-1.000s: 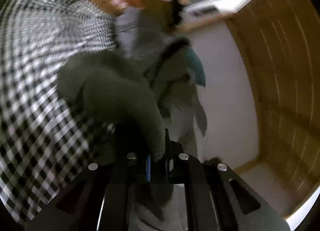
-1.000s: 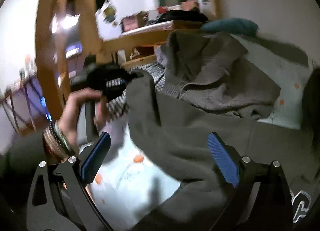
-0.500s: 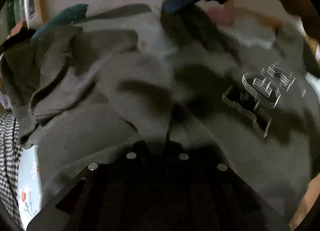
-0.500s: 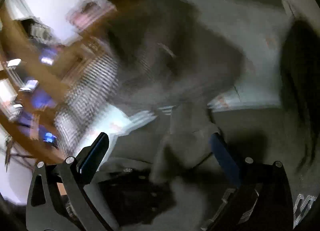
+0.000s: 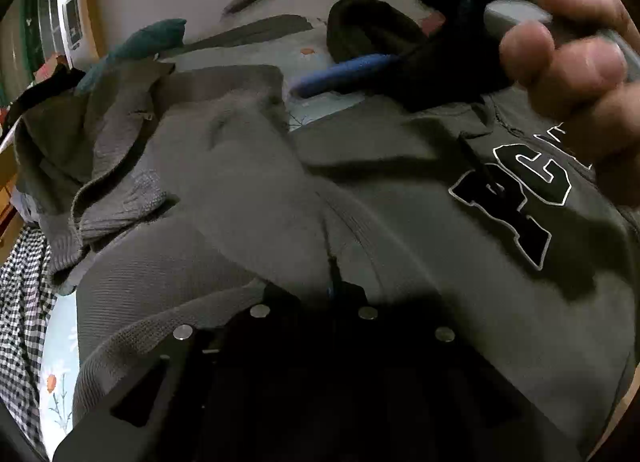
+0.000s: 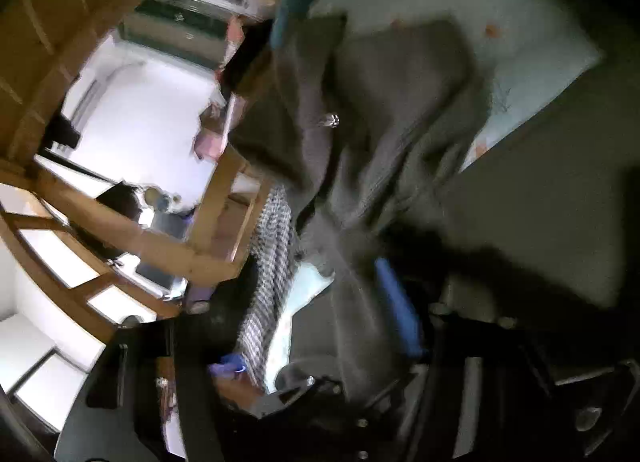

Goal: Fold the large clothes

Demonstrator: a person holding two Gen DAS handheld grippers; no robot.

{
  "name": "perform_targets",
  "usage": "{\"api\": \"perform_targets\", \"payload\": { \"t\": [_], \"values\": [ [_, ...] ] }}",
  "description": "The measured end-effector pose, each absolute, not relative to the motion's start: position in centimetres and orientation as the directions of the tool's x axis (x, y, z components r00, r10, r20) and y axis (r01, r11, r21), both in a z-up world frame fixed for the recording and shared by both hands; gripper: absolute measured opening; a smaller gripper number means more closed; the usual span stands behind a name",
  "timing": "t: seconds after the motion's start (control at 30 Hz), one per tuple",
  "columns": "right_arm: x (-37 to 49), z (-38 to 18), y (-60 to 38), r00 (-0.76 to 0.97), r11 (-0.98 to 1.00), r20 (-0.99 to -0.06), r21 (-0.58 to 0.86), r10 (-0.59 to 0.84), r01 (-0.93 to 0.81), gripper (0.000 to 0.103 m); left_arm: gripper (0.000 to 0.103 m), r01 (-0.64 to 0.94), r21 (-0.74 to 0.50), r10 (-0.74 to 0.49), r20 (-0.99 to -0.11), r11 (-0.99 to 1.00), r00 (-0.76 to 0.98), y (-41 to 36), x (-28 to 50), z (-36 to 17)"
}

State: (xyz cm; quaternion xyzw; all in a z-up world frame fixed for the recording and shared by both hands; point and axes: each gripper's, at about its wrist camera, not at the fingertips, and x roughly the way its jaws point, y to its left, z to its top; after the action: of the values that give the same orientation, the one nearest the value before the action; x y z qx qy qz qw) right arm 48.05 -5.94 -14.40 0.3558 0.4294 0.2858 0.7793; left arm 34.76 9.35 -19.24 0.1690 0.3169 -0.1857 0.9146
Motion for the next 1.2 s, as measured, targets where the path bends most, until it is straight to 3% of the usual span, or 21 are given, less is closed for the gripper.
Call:
{"api": "perform_targets", "payload": {
  "t": [0.03,0.07,0.13,0.27,0.5,0.53,0.57,0.63,0.7,0.73,0.77,0.8,0.87,0.93,1.0,1.03,1.1,1.17,1.2],
  "values": [
    [48.0,-13.9,-6.0,0.482,0.730,-0.622,0.681,0.617,-0.055,0.100,0.008,0.447,0.201,-0.227,-0.642,0.872,0.732,9.2,34.7,-19.3],
    [47.7,-13.4,-5.8,0.481,0.813,-0.707,0.581,0.518,-0.022,0.100,0.008,0.446,0.216,-0.218,-0.641,0.869,0.736,9.0,34.6,-19.3],
    [47.1,-12.0,-4.7,0.490,0.859,-0.732,0.506,0.474,-0.074,0.100,0.008,0.437,0.285,-0.177,-0.630,0.853,0.756,8.1,34.3,-19.6],
    [47.2,-9.5,1.8,0.463,0.948,-0.838,0.179,0.288,-0.265,0.100,0.008,0.401,0.417,-0.087,-0.598,0.816,0.797,6.4,33.8,-20.3],
    [53.8,-14.5,8.7,0.237,0.948,-0.967,0.016,0.096,-0.319,0.098,0.008,0.385,0.451,-0.062,-0.583,0.805,0.810,6.3,33.9,-20.4],
    [54.3,-15.4,9.1,0.225,0.949,-0.974,-0.033,0.040,-0.312,0.080,0.009,0.384,0.452,-0.060,-0.582,0.805,0.811,6.3,33.9,-20.4],
    [54.7,-16.4,9.0,0.218,0.950,-0.976,-0.074,-0.006,-0.304,0.049,0.009,0.383,0.450,-0.061,-0.581,0.807,0.811,6.3,33.8,-20.3],
    [54.6,-16.7,8.2,0.227,0.954,-0.974,-0.042,0.028,-0.297,0.038,0.011,0.381,0.442,-0.063,-0.583,0.812,0.810,6.4,33.9,-20.3],
    [53.6,-15.1,6.7,0.293,0.956,-0.945,0.057,0.145,-0.288,0.025,0.013,0.374,0.441,-0.060,-0.579,0.816,0.813,6.4,33.6,-20.2],
    [52.8,-13.6,5.5,0.339,0.935,-0.897,0.181,0.283,-0.304,0.017,0.014,0.369,0.444,-0.056,-0.576,0.816,0.816,6.3,33.6,-20.2],
    [52.2,-12.5,4.8,0.366,0.910,-0.853,0.257,0.372,-0.324,0.017,0.019,0.356,0.453,-0.044,-0.567,0.817,0.822,6.2,33.5,-20.2],
    [50.8,-10.3,3.4,0.423,0.848,-0.745,0.377,0.516,-0.372,0.017,0.030,0.330,0.466,-0.023,-0.550,0.821,0.835,6.2,33.4,-20.1],
    [49.1,-7.4,0.9,0.473,0.754,-0.587,0.514,0.657,-0.409,0.017,0.042,0.299,0.462,-0.010,-0.531,0.835,0.847,6.4,33.5,-19.8],
    [47.6,-4.6,-2.5,0.544,0.661,-0.410,0.622,0.732,-0.420,0.017,0.043,0.314,0.430,-0.038,-0.541,0.847,0.840,6.8,33.6,-19.5],
    [46.3,-2.9,-6.1,0.596,0.590,-0.286,0.697,0.750,-0.408,0.017,0.061,0.329,0.377,-0.092,-0.527,0.866,0.845,7.4,33.1,-18.6],
    [45.9,-2.8,-7.6,0.626,0.611,-0.300,0.703,0.719,-0.365,0.018,0.066,0.330,0.352,-0.119,-0.506,0.876,0.854,7.7,32.6,-18.1],
    [46.1,-4.3,-9.7,0.608,0.703,-0.468,0.676,0.641,-0.221,0.022,0.084,0.358,0.288,-0.180,-0.499,0.888,0.848,8.0,31.9,-17.6],
    [45.8,-7.4,-9.2,0.506,0.772,-0.624,0.620,0.595,-0.144,0.071,0.084,0.385,0.295,-0.156,-0.581,0.874,0.799,6.9,32.5,-19.1],
    [45.1,-9.1,-8.7,0.486,0.803,-0.672,0.585,0.558,-0.114,0.101,0.084,0.373,0.344,-0.109,-0.593,0.862,0.798,6.0,32.6,-20.0]
  ]
}}
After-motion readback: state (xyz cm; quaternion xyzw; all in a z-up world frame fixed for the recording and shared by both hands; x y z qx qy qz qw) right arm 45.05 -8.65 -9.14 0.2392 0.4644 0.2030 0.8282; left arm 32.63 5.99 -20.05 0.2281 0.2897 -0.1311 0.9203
